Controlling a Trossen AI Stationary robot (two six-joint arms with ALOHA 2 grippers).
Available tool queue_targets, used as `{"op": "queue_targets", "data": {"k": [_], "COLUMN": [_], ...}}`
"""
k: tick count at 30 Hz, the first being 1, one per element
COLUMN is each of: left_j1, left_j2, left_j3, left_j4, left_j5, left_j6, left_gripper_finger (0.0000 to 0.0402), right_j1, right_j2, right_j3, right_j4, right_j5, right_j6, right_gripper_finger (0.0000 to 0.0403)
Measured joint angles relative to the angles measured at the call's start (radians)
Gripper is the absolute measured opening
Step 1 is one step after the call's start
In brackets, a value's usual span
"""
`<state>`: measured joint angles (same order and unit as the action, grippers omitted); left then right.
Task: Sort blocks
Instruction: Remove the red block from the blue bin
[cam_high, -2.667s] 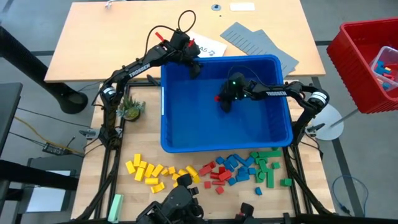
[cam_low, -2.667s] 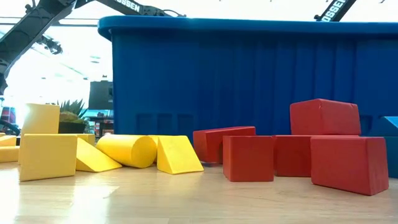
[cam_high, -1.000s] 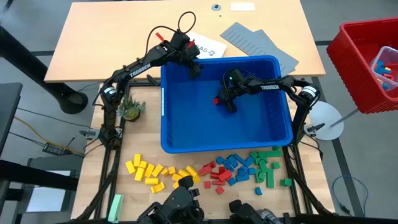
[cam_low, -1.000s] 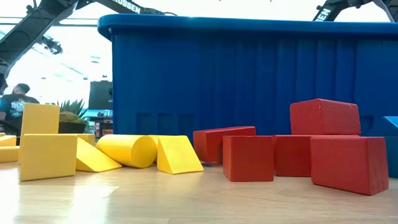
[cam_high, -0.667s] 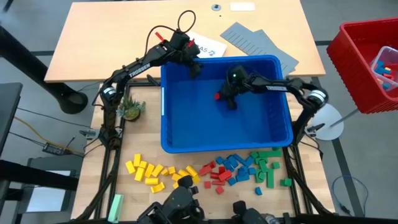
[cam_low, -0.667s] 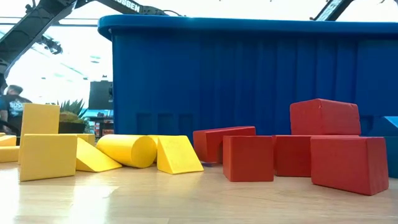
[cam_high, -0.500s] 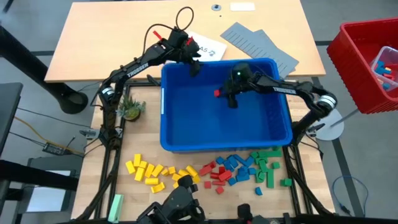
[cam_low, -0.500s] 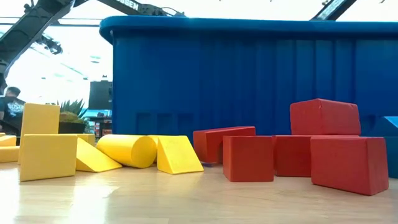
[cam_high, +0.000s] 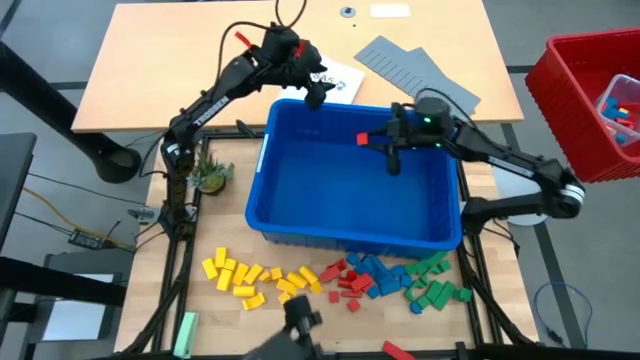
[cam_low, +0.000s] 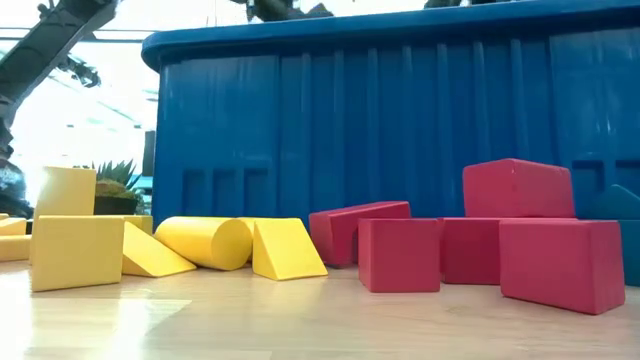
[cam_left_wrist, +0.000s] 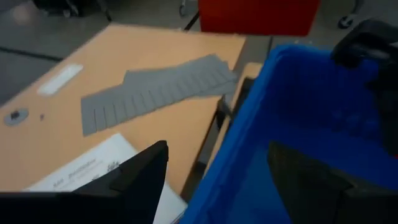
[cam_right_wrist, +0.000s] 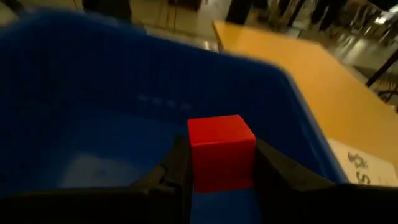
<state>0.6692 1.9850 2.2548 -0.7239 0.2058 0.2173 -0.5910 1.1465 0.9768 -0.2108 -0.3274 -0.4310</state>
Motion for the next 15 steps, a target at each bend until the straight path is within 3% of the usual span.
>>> {"op": "queue_targets", "data": {"k": [3, 8, 15], "left_j1": [-0.046, -0.169, -0.419], "left_j2": [-0.009, -0.154, -0.279], "left_j3": [0.107, 0.054, 0.051], "left_j4": [-0.091, -0.128, -0.268], "left_j5": [-0.035, -0.146, -0.288], "left_j6": [0.005, 0.008, -0.063], "left_gripper_finger": [0.0278, 0.0265, 0.0249], "right_j1": [0.044, 0.180, 0.535], "right_j2": [-0.082, -0.203, -0.255], "right_j3": [0.000, 0.001, 0.002], "right_j4": [-0.017, -0.053, -0.076], "right_j5": [0.023, 0.032, 0.055], "right_j6": [0.063, 0.206, 0.478], "right_gripper_finger": [0.0117, 0.0117, 0.0117]}}
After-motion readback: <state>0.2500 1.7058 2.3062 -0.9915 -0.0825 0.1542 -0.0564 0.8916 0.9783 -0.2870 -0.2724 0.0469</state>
